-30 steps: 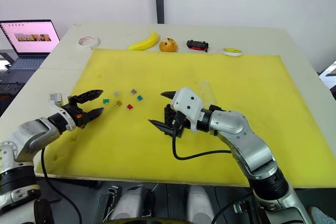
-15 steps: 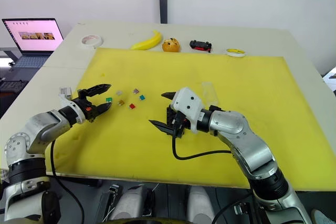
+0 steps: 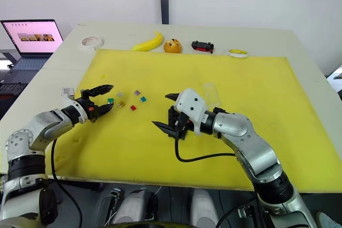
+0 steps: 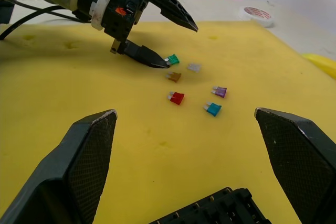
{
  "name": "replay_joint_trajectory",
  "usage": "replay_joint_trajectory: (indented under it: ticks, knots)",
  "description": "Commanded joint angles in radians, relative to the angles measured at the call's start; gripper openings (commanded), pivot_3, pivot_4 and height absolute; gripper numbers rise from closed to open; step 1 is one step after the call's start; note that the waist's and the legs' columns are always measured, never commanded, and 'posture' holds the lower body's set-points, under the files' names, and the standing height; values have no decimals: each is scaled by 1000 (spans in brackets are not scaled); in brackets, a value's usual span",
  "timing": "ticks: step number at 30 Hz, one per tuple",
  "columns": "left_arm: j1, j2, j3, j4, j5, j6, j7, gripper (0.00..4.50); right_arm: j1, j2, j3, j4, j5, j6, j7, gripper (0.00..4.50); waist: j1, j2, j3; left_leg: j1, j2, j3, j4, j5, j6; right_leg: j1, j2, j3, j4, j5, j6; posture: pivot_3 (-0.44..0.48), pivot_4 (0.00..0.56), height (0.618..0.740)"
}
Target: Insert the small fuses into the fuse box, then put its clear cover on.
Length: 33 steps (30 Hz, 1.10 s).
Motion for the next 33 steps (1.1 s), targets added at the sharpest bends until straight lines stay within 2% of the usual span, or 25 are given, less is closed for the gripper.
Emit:
replay_joint_trajectory:
  ticks: [1, 11, 25, 33]
  knots:
    - [-26, 22, 27, 38, 60, -28, -21, 4486, -7, 1, -24, -37, 12, -3, -2, 4500, 0, 0, 0, 0, 0, 0, 0, 0, 0, 0, 0, 0, 0, 0, 0, 0, 150, 740]
    - [-74, 21, 40, 83, 111, -4, -74, 4486, -12, 1, -20, -33, 11, -3, 1, 4500, 2, 0, 0, 0, 0, -1, 0, 0, 0, 0, -1, -1, 0, 0, 0, 0, 150, 740]
    - [-130, 14, 30, 225, 289, 40, -249, 4486, -18, -3, -22, -33, 6, -5, 4, 4500, 5, 4, 0, 0, 0, -3, 0, 1, -1, 1, -2, -3, 0, 0, 0, 0, 150, 740]
    - [-161, 17, 63, 277, 371, 83, -308, 4486, -19, -6, -25, -31, 8, -6, 9, 4500, 5, 4, 0, 0, -1, -5, 0, 1, -1, 2, -5, -5, 0, 0, 0, 0, 150, 740]
